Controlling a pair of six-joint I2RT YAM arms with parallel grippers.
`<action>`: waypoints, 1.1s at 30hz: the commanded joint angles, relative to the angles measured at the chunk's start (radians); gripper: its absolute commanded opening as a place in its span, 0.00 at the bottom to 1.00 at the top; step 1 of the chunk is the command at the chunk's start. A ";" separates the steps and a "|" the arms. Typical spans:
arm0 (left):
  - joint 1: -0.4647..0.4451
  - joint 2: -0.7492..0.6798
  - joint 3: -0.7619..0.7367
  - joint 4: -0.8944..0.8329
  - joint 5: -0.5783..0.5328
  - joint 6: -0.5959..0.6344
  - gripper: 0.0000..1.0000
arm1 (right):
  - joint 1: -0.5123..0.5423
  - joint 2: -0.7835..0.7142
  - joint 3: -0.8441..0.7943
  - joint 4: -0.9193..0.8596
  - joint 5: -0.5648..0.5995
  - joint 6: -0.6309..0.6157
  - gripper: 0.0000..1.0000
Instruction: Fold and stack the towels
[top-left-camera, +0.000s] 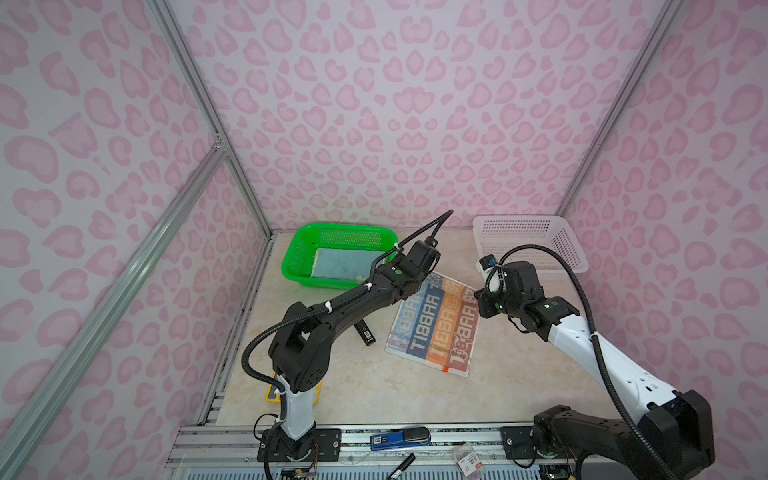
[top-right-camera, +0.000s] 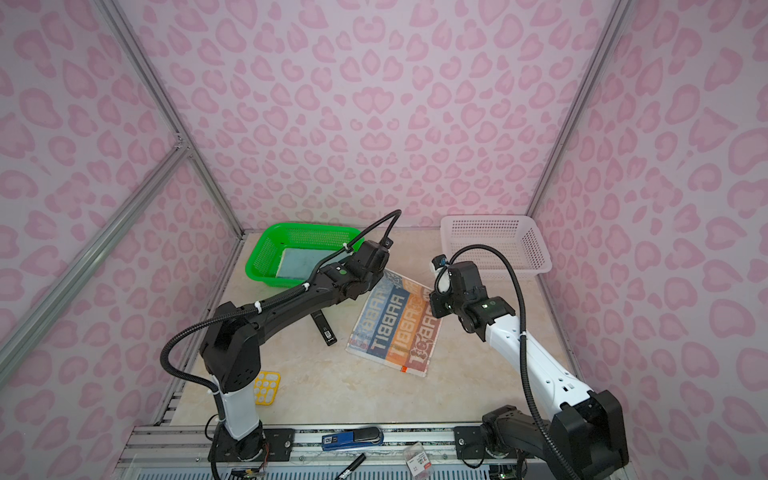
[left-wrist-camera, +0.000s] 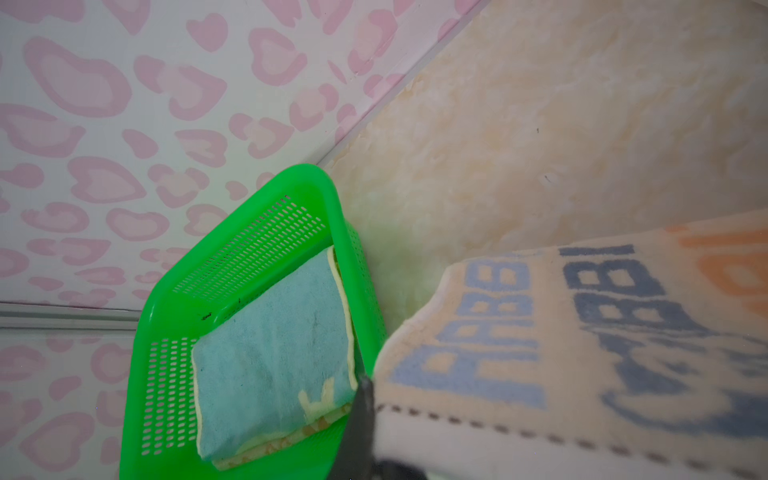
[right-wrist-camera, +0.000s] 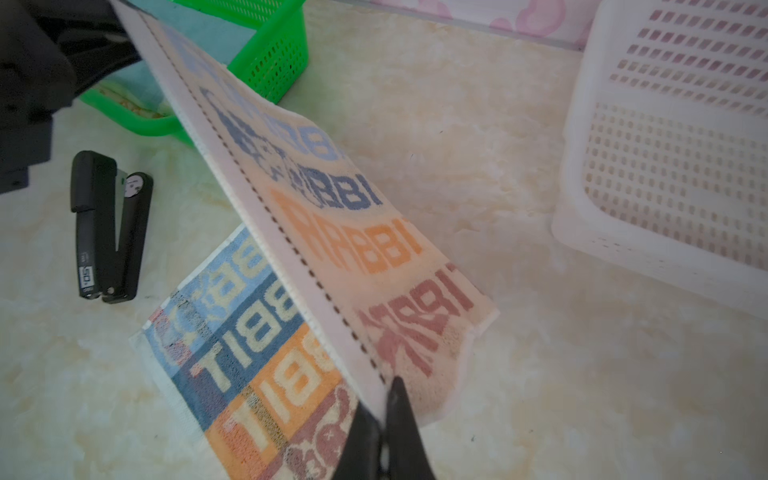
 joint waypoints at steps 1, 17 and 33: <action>-0.006 -0.050 -0.063 -0.011 -0.053 -0.025 0.02 | 0.024 -0.038 -0.039 -0.109 0.002 0.038 0.00; -0.095 -0.169 -0.254 -0.125 -0.025 -0.187 0.02 | 0.143 -0.167 -0.191 -0.164 -0.028 0.142 0.00; -0.115 -0.231 -0.341 -0.176 0.062 -0.277 0.02 | 0.176 -0.263 -0.242 -0.179 -0.084 0.186 0.00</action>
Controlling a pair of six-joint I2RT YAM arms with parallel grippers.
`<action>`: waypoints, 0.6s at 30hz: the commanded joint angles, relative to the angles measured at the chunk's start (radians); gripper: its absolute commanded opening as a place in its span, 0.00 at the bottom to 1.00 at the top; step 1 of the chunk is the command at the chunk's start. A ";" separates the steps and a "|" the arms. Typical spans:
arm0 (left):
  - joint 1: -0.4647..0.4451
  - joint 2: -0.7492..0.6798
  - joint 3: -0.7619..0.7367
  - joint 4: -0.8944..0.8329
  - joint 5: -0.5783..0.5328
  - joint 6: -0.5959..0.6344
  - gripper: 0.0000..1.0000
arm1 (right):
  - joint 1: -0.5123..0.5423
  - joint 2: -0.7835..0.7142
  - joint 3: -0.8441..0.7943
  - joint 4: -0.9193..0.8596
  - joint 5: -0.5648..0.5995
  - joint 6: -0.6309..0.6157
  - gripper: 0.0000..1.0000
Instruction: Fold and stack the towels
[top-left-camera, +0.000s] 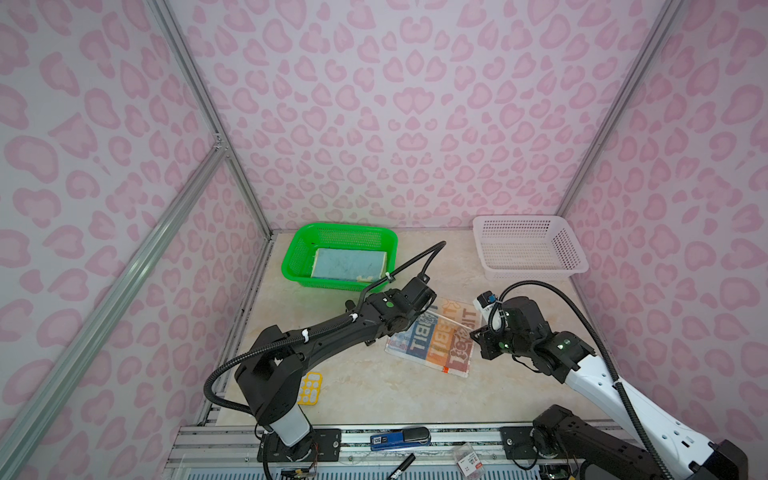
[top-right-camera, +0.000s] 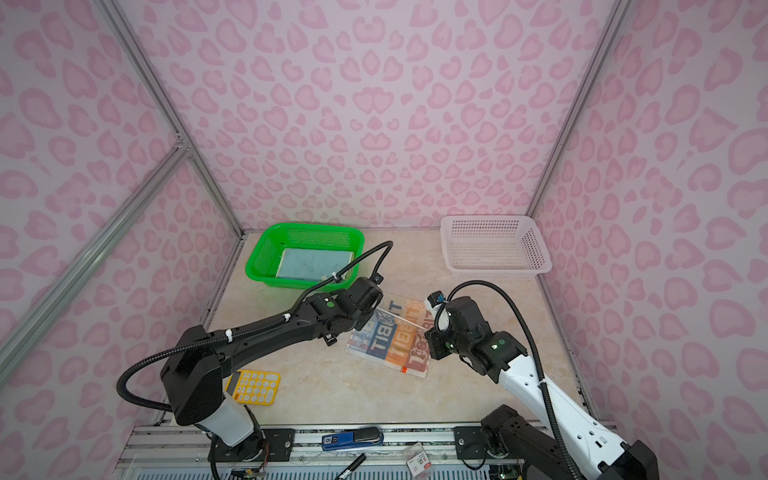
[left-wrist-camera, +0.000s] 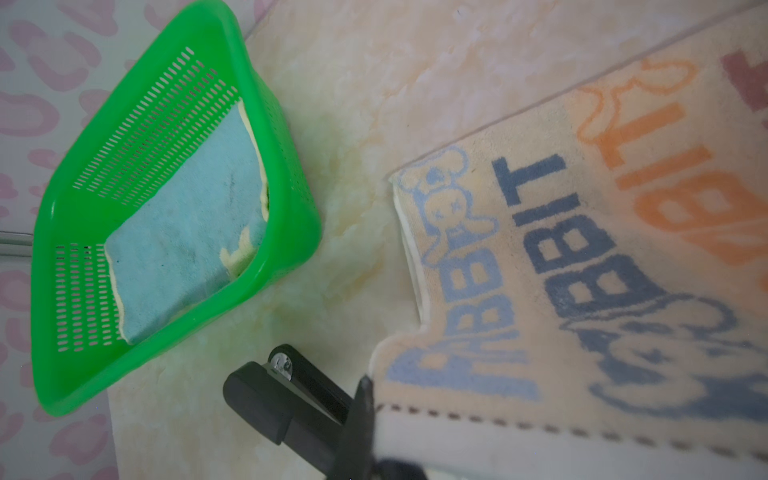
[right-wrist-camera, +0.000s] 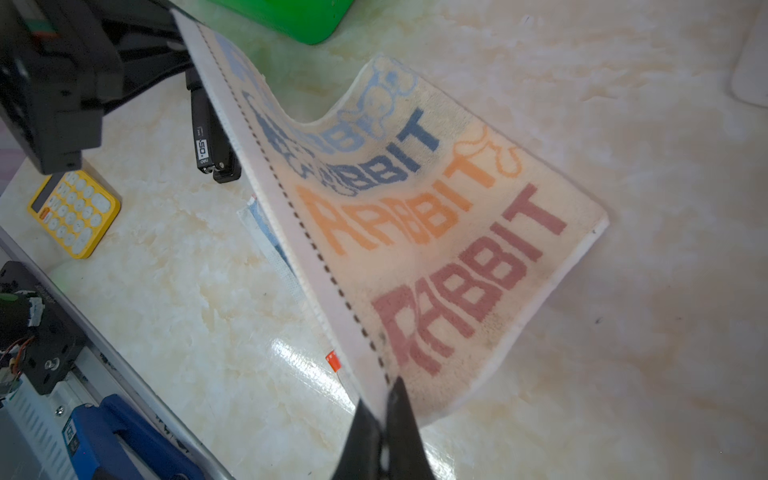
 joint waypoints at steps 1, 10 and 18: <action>0.003 -0.007 -0.035 -0.024 0.002 -0.055 0.02 | 0.014 0.004 -0.045 -0.017 -0.018 0.046 0.00; 0.000 0.012 -0.128 0.025 0.120 -0.111 0.02 | 0.099 0.043 -0.172 0.075 -0.016 0.147 0.00; -0.011 0.056 -0.166 0.023 0.121 -0.146 0.03 | 0.179 0.136 -0.213 0.124 -0.013 0.189 0.00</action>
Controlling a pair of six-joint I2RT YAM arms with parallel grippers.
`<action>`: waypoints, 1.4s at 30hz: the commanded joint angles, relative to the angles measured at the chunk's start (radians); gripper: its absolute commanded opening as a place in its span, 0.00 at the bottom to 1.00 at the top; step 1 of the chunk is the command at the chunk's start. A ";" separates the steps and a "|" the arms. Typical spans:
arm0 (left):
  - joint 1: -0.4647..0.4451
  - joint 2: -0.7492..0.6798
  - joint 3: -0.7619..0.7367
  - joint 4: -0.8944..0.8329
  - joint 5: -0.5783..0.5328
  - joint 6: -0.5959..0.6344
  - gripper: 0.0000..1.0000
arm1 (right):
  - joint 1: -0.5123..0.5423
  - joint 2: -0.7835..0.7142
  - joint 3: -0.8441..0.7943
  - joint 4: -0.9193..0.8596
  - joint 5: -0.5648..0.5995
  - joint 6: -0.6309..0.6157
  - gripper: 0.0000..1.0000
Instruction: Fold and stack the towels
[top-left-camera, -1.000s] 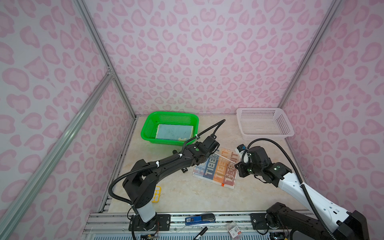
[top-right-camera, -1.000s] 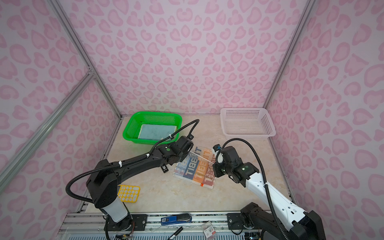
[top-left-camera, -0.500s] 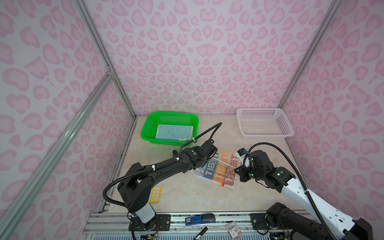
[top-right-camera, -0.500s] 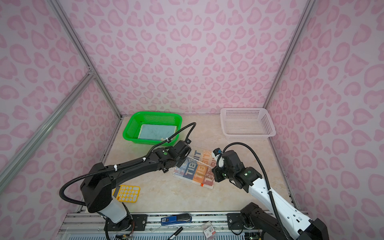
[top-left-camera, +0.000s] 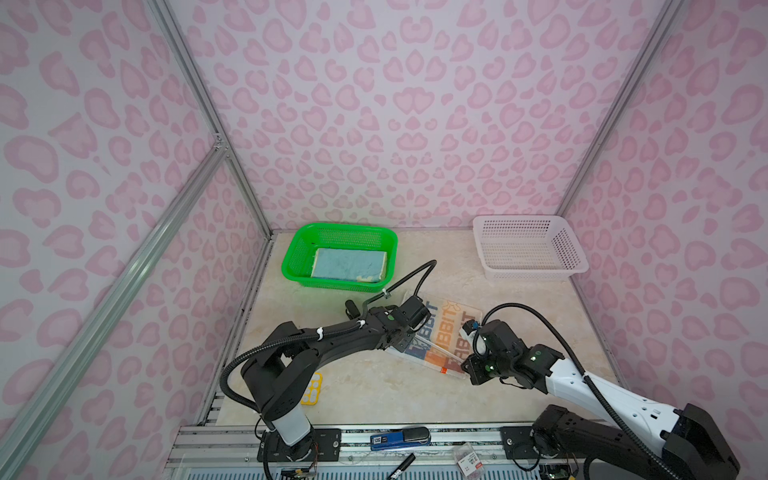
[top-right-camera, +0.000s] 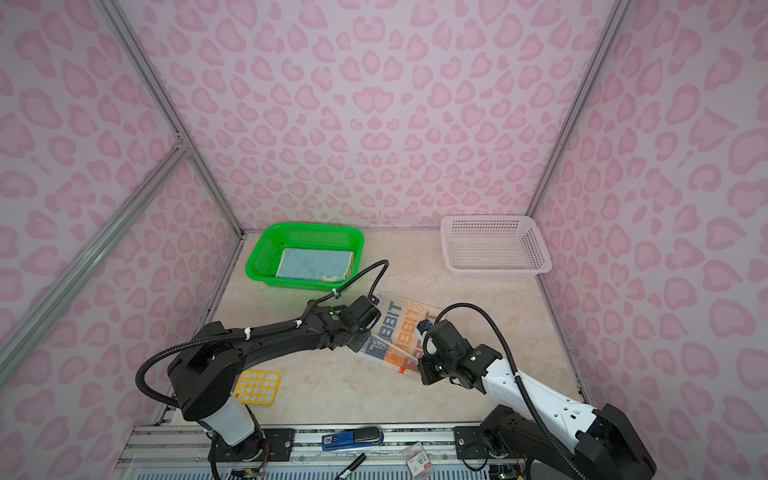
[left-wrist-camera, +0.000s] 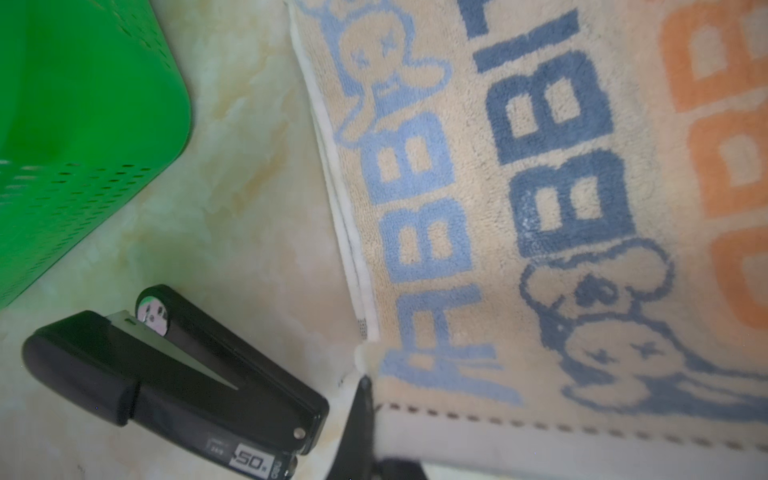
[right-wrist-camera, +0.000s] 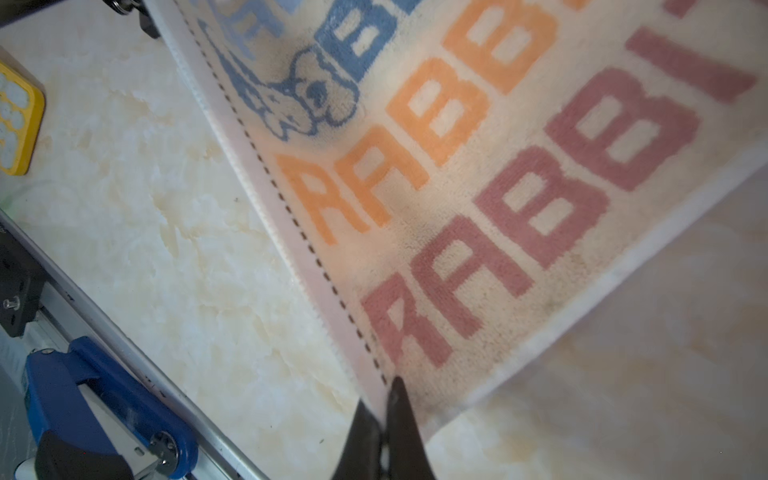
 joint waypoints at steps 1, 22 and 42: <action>-0.005 0.017 -0.013 -0.006 -0.027 -0.035 0.06 | 0.027 0.036 -0.012 0.007 0.011 0.033 0.00; -0.021 -0.196 -0.145 0.033 -0.190 -0.092 0.42 | 0.066 0.103 0.066 -0.037 -0.131 -0.026 0.34; -0.021 -0.292 -0.186 0.061 -0.296 -0.099 0.42 | 0.193 0.577 0.328 0.222 -0.118 -0.028 0.44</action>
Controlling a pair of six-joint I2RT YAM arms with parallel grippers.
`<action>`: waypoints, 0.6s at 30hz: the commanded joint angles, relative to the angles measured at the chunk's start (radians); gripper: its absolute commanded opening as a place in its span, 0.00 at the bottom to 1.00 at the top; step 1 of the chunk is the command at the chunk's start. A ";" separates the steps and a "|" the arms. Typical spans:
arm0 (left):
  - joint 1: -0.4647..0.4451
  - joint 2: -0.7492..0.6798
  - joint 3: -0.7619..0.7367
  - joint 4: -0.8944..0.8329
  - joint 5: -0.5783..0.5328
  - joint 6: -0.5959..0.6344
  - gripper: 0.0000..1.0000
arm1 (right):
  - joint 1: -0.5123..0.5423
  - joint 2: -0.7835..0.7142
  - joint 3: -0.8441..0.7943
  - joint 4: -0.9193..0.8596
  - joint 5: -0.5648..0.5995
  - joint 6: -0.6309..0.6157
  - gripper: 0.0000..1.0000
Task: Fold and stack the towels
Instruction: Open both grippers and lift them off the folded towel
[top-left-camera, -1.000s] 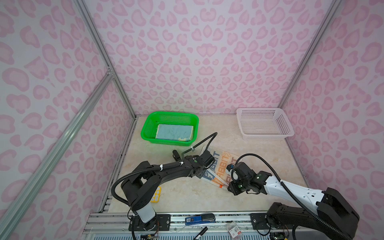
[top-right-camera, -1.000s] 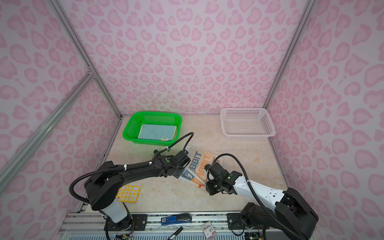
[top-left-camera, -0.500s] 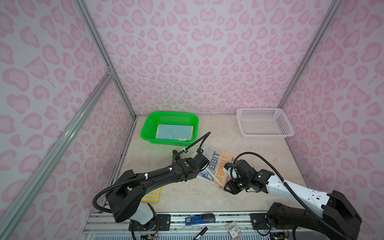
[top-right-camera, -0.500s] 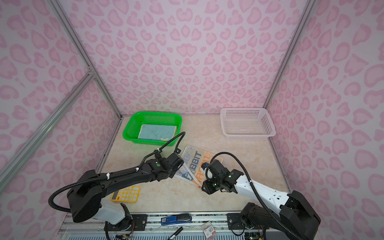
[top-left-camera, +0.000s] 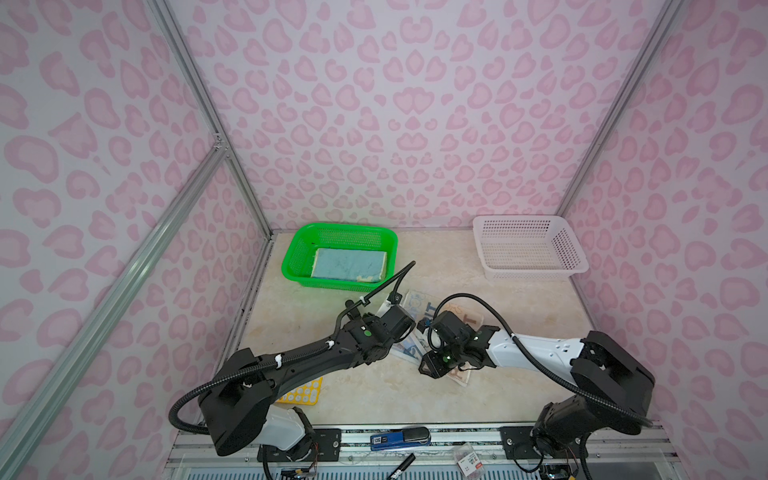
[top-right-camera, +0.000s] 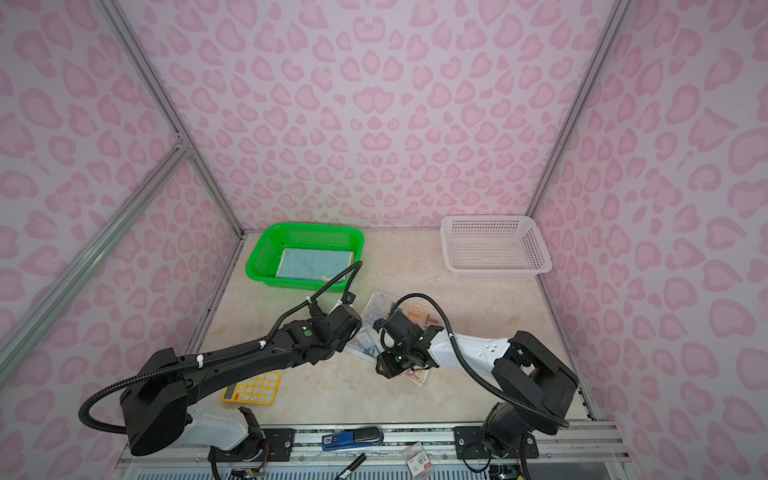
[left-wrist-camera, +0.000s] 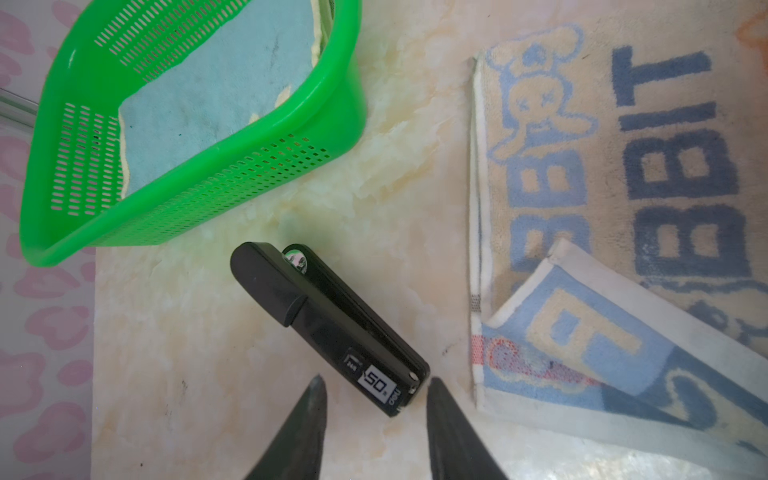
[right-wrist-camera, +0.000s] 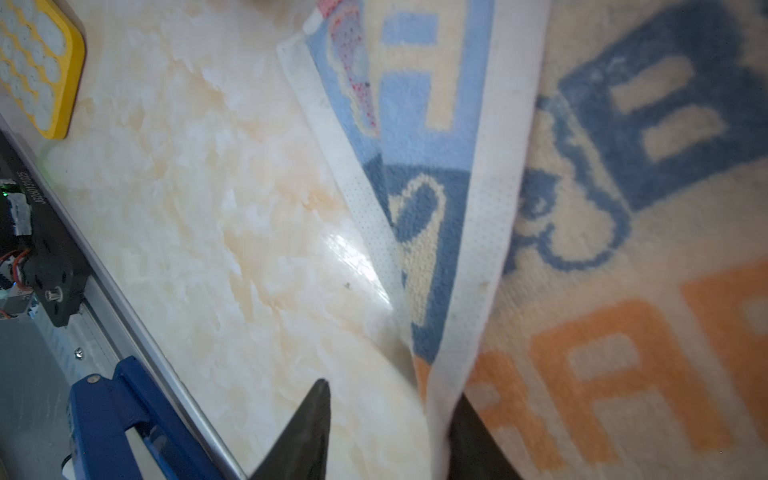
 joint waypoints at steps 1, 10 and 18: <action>0.000 -0.022 -0.008 0.005 -0.038 -0.010 0.42 | 0.028 0.060 0.052 0.028 -0.012 -0.029 0.45; 0.002 -0.047 -0.018 0.007 -0.100 -0.011 0.42 | 0.144 0.147 0.197 -0.075 0.063 -0.136 0.48; 0.017 -0.084 -0.032 0.029 -0.184 -0.045 0.42 | 0.185 0.150 0.250 -0.167 0.149 -0.204 0.50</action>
